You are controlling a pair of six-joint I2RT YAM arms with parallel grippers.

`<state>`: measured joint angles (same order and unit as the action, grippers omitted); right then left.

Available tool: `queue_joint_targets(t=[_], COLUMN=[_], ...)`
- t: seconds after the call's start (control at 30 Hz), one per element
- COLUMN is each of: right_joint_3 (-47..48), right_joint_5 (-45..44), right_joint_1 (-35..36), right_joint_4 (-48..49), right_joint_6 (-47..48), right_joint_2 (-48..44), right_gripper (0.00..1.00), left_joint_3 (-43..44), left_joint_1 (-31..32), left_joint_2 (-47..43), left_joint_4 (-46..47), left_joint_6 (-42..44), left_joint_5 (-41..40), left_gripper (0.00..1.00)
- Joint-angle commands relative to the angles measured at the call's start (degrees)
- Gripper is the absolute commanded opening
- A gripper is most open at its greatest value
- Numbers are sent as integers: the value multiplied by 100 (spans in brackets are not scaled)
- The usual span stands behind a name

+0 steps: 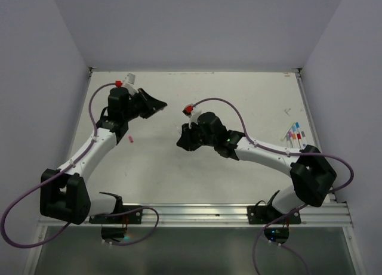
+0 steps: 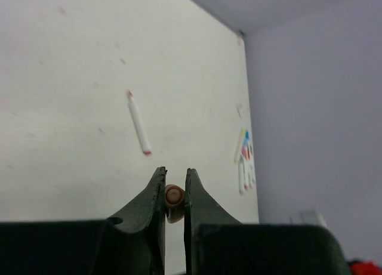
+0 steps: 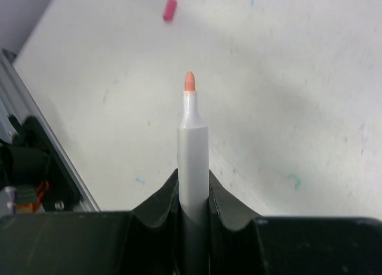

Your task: Open the pen caps

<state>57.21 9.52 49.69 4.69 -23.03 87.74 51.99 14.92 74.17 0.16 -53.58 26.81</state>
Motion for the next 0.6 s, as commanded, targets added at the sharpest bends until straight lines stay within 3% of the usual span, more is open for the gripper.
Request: queue_joint_targets(t=[0.0,0.1,0.23,0.43,0.57], right_joint_3=[-184,-236,-89,501,1168], right_joint_5=[-186,-116,-881,-794,-899], right_joint_1=[373,454,288,-1057,-1532], right_joint_4=[-978,-708,-1206,-1927,-2454], right_joint_6=[149,-43,-44,375,1018], right_joint_2=[-311,-302,-302,84,795], right_gripper=[0,0,0,0,0], left_joint_3=[330,23,268,620,41], left_joint_1=[-543,-543,-543,-525,-525], left_joint_2=[-192,-350,-333,-61,-131], left_joint_4=[564,1116,617,-997,-1142], left_joint_6=[296,41,427,1411,1710], left_joint_5=[-1977,-2013,-2056,-1819,-1898], left_gripper=[0,0,0,0,0])
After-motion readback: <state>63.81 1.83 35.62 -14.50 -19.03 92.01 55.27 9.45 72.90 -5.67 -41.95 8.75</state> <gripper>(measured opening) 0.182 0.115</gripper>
